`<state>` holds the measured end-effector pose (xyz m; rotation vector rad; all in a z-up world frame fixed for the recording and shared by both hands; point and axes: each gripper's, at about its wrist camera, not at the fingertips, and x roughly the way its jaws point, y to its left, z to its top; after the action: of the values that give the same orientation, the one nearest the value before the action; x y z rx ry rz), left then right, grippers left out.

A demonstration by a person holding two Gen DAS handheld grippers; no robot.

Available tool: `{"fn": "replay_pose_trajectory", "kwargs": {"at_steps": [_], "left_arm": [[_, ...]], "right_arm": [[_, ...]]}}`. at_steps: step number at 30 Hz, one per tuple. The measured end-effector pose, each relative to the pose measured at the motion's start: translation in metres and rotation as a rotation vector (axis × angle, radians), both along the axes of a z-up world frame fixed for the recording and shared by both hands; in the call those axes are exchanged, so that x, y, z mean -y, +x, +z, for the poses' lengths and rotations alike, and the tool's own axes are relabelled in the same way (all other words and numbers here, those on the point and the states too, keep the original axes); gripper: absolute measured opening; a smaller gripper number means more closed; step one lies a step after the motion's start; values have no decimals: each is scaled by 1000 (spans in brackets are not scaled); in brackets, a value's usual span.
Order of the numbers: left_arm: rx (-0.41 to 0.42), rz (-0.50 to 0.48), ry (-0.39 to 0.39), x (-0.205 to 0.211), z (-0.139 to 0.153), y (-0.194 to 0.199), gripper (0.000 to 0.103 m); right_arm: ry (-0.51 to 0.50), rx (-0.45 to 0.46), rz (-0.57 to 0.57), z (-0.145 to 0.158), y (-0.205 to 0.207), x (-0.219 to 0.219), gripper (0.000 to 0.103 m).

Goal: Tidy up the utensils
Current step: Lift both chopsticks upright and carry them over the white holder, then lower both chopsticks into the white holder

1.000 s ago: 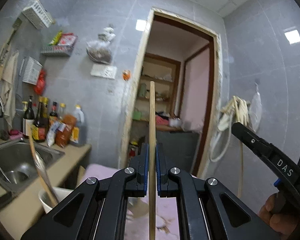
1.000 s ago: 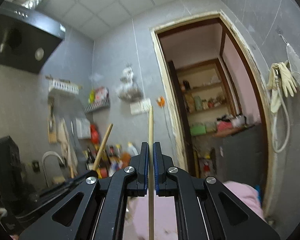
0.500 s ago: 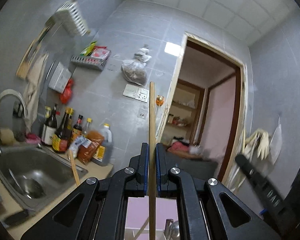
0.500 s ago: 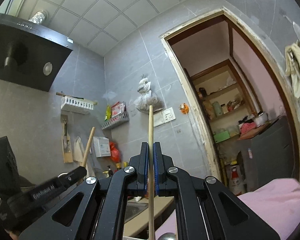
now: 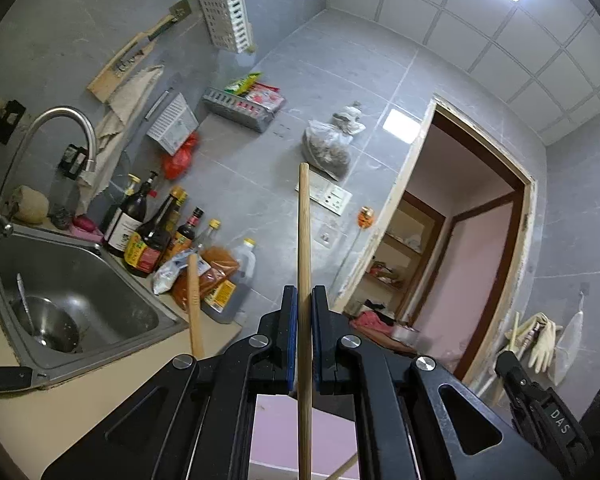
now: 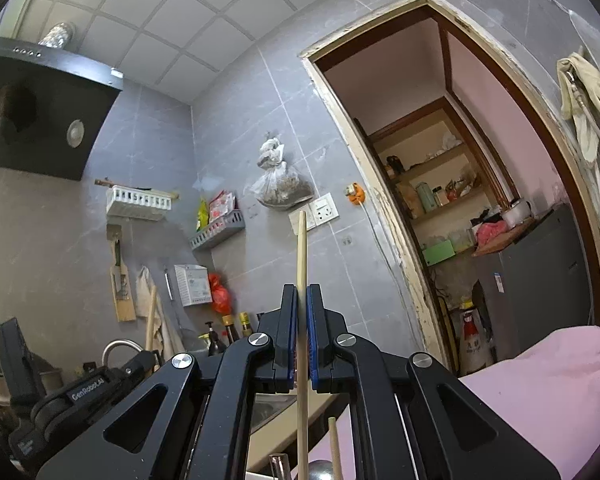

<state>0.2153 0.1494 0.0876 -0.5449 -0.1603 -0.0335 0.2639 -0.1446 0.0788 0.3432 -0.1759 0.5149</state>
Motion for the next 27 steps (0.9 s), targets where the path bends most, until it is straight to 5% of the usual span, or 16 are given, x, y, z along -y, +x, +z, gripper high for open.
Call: {"fn": "replay_pose_trajectory", "kwargs": {"at_steps": [12, 27], "left_arm": [[-19, 42, -41, 0, -13, 3, 4], [-34, 40, 96, 30, -24, 1, 4]], "right_arm": [[-19, -6, -60, -7, 4, -7, 3], [-123, -10, -47, -21, -6, -20, 3]]}}
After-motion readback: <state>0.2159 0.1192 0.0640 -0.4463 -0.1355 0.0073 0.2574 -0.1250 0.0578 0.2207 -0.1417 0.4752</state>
